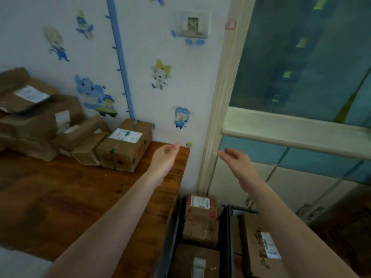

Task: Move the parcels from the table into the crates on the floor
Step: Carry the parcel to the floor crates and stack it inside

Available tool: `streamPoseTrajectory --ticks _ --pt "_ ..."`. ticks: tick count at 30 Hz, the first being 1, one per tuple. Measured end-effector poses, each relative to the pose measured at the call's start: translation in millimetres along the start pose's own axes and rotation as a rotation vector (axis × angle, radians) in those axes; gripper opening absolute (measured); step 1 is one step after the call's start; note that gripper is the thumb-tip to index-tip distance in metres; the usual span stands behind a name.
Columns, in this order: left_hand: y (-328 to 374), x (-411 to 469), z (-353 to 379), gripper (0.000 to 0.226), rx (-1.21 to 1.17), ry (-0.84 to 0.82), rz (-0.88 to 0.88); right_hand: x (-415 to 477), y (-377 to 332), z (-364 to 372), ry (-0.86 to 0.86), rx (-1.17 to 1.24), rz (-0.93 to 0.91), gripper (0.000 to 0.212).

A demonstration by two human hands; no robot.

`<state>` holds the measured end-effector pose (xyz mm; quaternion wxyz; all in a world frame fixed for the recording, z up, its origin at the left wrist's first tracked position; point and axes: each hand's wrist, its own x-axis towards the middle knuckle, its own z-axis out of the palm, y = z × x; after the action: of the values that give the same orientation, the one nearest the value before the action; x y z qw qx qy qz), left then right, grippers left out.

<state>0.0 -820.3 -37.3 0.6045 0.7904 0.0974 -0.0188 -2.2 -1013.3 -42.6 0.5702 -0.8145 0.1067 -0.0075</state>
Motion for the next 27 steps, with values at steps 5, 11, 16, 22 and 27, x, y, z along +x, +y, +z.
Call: streamPoseTrajectory --ticks 5,11,16,22,27 --pt "-16.1 10.4 -76.2 0.048 0.01 0.044 -0.029 -4.3 -32.0 70.9 -0.033 0.036 -0.011 0.054" --pt "-39.8 32.4 -168.8 0.049 0.079 0.061 -0.021 -9.7 -59.7 170.6 -0.057 0.065 0.011 0.051" --pt "-57.0 56.7 -215.5 0.048 0.12 0.04 -0.03 -9.6 -67.8 225.3 -0.074 0.03 0.055 0.054" --pt "-64.0 84.8 -232.5 0.048 0.149 0.033 -0.041 9.2 -69.7 249.0 -0.068 -0.019 0.06 0.054" --pt "-60.8 106.1 -236.8 0.045 0.149 0.079 -0.059 40.9 -74.8 256.3 -0.069 -0.029 0.06 0.055"
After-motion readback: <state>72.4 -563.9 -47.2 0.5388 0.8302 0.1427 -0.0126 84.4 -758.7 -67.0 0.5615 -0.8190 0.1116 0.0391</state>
